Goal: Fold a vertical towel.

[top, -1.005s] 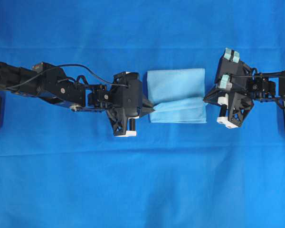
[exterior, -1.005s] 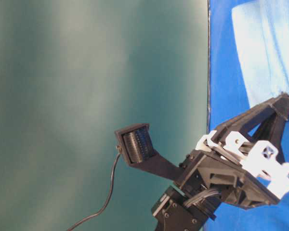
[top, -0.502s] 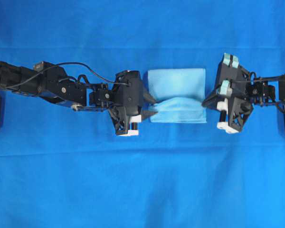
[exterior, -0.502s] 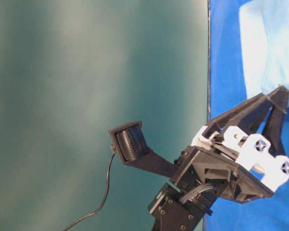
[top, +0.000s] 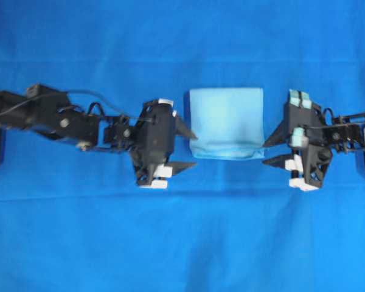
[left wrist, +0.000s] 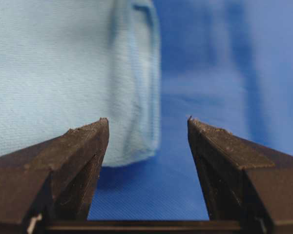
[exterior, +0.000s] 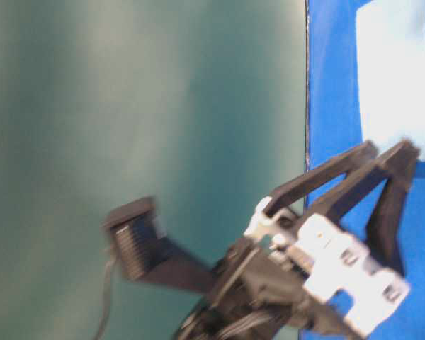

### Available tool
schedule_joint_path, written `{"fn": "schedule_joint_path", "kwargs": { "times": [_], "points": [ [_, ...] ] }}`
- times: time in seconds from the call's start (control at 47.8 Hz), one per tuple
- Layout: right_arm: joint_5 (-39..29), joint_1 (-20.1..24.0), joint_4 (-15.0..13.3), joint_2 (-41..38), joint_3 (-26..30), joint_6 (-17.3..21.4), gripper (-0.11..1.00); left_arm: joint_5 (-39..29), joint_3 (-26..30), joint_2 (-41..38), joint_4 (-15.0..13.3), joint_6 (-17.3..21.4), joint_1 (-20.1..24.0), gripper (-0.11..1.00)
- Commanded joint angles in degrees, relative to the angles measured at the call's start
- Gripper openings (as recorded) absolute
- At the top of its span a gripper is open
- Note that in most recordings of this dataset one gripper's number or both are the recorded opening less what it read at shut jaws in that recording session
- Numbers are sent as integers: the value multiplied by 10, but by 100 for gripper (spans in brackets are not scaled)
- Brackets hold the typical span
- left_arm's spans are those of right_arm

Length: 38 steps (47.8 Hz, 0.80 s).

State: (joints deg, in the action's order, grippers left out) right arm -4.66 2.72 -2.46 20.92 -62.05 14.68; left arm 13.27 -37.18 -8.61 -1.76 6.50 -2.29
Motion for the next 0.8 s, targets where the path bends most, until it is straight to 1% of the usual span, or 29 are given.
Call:
{"fn": "schedule_joint_path", "kwargs": {
  "times": [0.0,0.167,0.356,0.502,0.565,0.775],
  "points": [
    [-7,2,-1,41,11,0,52,-14,-5,59,1,1,-8,63],
    [-10,1,-9,132,18,-1,52,-38,-26,143,1,2,-9,63],
    [-26,1,-25,236,27,-4,52,-41,-54,232,1,-1,-9,62],
    [-62,-5,-44,309,37,-4,52,-56,-71,299,1,-4,-9,62],
    [-82,-9,-54,337,43,-4,52,-64,-83,330,1,0,-9,61],
    [-163,-17,-87,410,59,-4,51,-74,-145,449,1,-6,6,61]
  ]
}}
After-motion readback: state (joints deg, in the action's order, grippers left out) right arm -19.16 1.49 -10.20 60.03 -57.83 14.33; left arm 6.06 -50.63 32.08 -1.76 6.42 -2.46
